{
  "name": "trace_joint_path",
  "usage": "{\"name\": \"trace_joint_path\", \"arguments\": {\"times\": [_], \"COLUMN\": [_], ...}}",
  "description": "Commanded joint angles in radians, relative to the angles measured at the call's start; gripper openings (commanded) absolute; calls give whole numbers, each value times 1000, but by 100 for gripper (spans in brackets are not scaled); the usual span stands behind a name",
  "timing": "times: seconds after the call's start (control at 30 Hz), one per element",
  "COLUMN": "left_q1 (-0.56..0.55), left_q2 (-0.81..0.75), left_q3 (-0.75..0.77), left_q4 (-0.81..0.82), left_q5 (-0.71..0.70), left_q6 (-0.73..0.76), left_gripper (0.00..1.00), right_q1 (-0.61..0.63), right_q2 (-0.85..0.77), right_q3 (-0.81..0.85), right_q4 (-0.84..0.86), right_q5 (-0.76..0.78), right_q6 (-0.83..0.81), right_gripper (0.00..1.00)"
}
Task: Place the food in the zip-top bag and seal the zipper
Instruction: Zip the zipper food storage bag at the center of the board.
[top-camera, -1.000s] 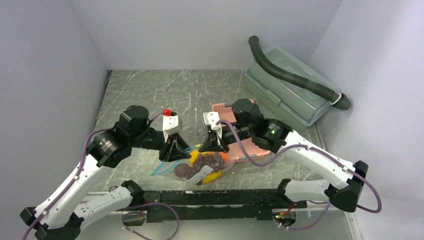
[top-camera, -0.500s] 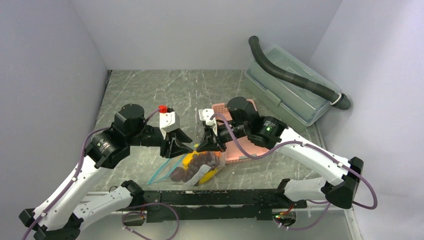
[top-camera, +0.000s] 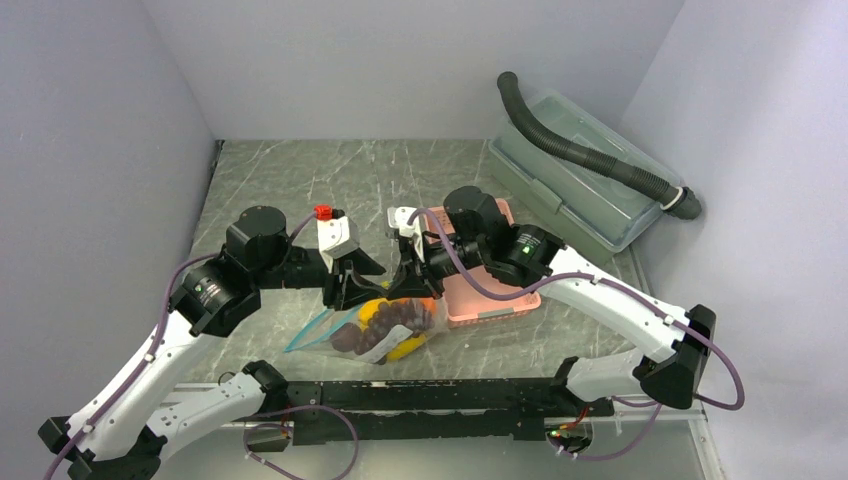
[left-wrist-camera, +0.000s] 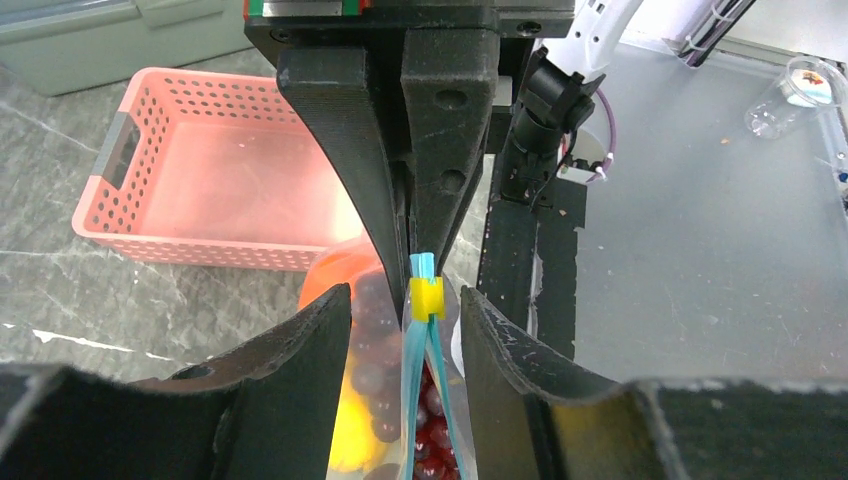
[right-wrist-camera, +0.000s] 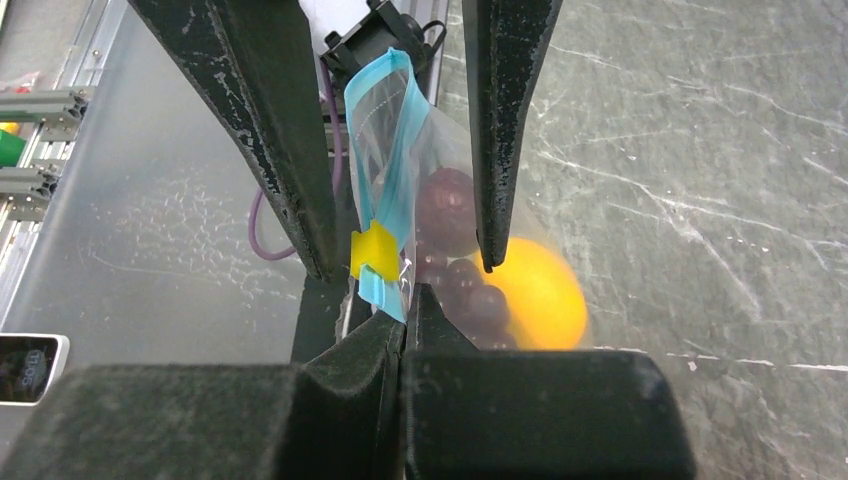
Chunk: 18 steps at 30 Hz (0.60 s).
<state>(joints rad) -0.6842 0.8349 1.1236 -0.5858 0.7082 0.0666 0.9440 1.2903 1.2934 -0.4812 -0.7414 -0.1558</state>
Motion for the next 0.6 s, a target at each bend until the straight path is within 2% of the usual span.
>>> {"name": "trace_joint_path", "arguments": {"times": [0.0,0.37,0.57], "left_q1": [-5,-5,-5], "left_q2": [-2,2,3], "left_q3": [19,13,6], "left_q4": [45,51,52], "left_q5": [-33,-63,-57], "left_q6": [-5,3,5], "left_gripper": [50,49,41], "right_q1": [-2,-1,-1], "right_q2": [1,32,26], "right_q3": [72,100,92], "right_q4": [24,-7,-1], "right_q5": [-24,-33,-30], "right_q6": [26,30,34], "right_gripper": [0,0,0]}}
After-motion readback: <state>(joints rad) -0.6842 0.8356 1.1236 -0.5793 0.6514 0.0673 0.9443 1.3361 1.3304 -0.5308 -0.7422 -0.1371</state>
